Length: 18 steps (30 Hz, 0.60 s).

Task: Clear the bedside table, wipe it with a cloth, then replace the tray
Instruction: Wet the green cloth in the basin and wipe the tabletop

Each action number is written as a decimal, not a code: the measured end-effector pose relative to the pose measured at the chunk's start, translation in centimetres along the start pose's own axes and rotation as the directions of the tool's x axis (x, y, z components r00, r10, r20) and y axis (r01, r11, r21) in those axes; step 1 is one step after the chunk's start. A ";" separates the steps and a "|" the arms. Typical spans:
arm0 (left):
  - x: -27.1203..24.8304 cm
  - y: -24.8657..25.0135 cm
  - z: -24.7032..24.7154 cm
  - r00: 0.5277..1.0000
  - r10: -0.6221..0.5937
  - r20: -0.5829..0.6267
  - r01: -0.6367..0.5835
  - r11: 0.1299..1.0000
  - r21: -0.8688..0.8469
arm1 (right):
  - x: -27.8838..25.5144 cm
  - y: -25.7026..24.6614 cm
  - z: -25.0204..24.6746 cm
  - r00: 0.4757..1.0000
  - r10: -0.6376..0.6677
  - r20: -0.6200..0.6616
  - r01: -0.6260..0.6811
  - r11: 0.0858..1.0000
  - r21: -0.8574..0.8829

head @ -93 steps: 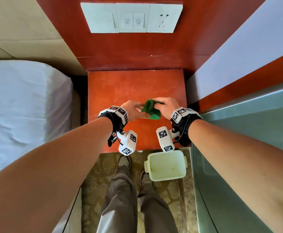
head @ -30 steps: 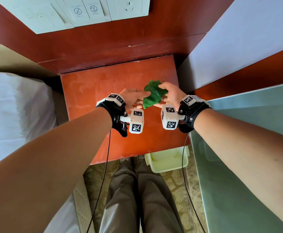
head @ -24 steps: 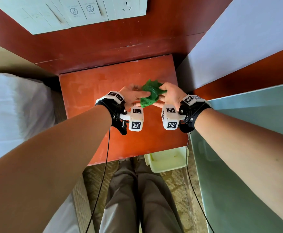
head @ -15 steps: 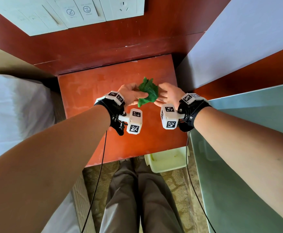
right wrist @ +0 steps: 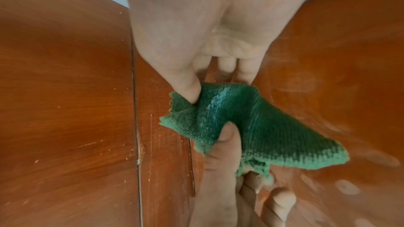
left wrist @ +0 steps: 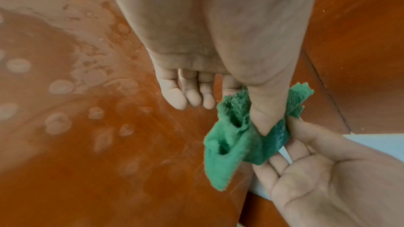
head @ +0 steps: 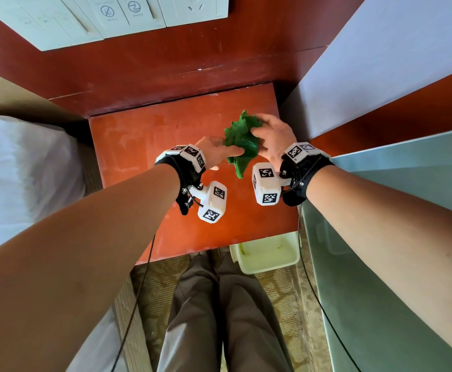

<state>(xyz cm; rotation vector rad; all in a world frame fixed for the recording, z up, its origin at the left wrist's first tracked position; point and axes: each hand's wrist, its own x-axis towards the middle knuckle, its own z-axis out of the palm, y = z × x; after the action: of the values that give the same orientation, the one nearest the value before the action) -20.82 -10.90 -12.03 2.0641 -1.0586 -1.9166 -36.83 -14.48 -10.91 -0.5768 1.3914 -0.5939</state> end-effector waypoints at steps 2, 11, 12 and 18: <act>0.2 0.0 0.3 0.997 0.068 -0.020 -0.066 0.996 0.061 | 0.1 0.1 -0.3 1.000 0.017 0.011 -0.017 1.000 0.012; 0.9 -0.7 1.5 0.999 0.021 0.042 -0.009 0.964 -0.267 | 0.2 0.6 -1.1 0.998 0.063 -0.018 -0.061 0.995 0.078; 0.8 -0.8 1.7 1.000 0.001 0.027 0.007 0.960 -0.281 | 0.1 0.7 -1.2 0.997 0.081 -0.022 -0.078 0.992 0.095; 1.4 -0.6 2.2 0.997 -0.015 -0.070 -0.017 0.898 -0.440 | -0.5 1.9 -1.9 0.976 0.187 0.114 -0.182 0.982 -0.056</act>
<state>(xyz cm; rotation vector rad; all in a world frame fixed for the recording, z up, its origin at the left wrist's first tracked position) -22.71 -10.45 -13.92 1.8521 -0.5386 -1.8508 -38.67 -12.79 -12.03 -0.5039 1.3313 -0.3740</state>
